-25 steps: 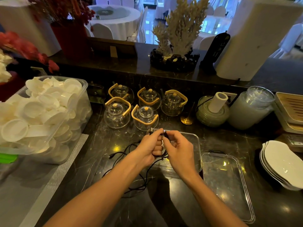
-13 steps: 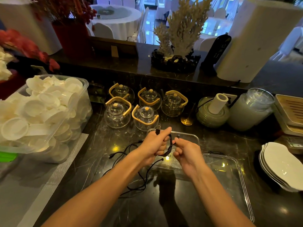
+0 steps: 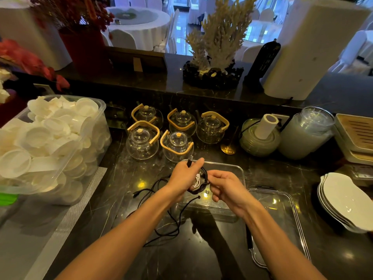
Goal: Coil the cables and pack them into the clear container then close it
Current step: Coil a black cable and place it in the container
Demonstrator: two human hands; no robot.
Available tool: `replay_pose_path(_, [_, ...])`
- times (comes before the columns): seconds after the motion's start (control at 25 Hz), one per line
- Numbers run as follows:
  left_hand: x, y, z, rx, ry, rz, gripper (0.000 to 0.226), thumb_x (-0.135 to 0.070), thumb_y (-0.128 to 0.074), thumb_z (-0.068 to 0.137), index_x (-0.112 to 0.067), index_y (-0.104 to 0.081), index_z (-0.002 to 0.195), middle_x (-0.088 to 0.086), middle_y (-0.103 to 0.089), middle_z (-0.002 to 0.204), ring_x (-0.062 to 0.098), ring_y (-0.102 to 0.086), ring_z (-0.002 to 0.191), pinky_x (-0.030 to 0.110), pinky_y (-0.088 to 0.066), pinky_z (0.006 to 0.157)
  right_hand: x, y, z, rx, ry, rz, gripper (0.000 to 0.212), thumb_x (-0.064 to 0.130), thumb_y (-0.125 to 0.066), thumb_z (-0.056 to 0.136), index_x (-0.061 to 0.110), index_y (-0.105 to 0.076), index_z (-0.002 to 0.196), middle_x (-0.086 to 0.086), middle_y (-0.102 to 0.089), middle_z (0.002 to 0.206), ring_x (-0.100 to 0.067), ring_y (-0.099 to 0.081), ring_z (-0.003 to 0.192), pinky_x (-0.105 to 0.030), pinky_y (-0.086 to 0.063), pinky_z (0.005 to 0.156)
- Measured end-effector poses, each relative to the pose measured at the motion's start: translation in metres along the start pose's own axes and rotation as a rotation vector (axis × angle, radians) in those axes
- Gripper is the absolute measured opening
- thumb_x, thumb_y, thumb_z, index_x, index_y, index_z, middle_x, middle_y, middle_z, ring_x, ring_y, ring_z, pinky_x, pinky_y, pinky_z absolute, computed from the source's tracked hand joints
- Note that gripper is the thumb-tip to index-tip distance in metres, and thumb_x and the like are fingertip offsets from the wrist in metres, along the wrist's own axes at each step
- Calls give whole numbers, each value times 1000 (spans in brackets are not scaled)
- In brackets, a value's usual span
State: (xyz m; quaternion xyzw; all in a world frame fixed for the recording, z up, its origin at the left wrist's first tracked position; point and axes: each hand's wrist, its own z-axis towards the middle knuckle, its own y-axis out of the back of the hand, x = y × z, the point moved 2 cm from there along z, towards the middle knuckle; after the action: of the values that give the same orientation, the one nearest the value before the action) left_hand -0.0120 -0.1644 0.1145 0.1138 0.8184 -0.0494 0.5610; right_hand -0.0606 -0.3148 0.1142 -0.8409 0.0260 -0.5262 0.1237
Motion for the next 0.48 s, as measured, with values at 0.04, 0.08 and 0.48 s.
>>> replay_pose_path(0.04, [2,-1,1,20,12,-20,32,-42,-58,99,-16,-51,81,-4,-36,56,8,-33,42,22,-27,41,-2,0,1,5,13,45,26,7,-49,104,0,-73,113,-3,-54,70,-10,-41,55,-23,-43,49])
replay_pose_path(0.08, [4,-3,3,42,37,-45,31,-43,-57,100,-15,-53,86,-4,-37,56,8,-33,42,22,-26,42,-3,-1,1,2,22,90,27,6,-48,104,-1,-72,115,-4,-57,74,-9,-44,56,-24,-44,49])
replay_pose_path(0.48, [24,-17,22,105,136,30,37,-50,-55,98,-15,-65,89,-4,-48,56,10,-41,48,24,-34,44,-14,-15,0,-460,350,-809,20,21,-64,97,24,-49,111,5,-67,79,-9,-64,63,-29,-52,53])
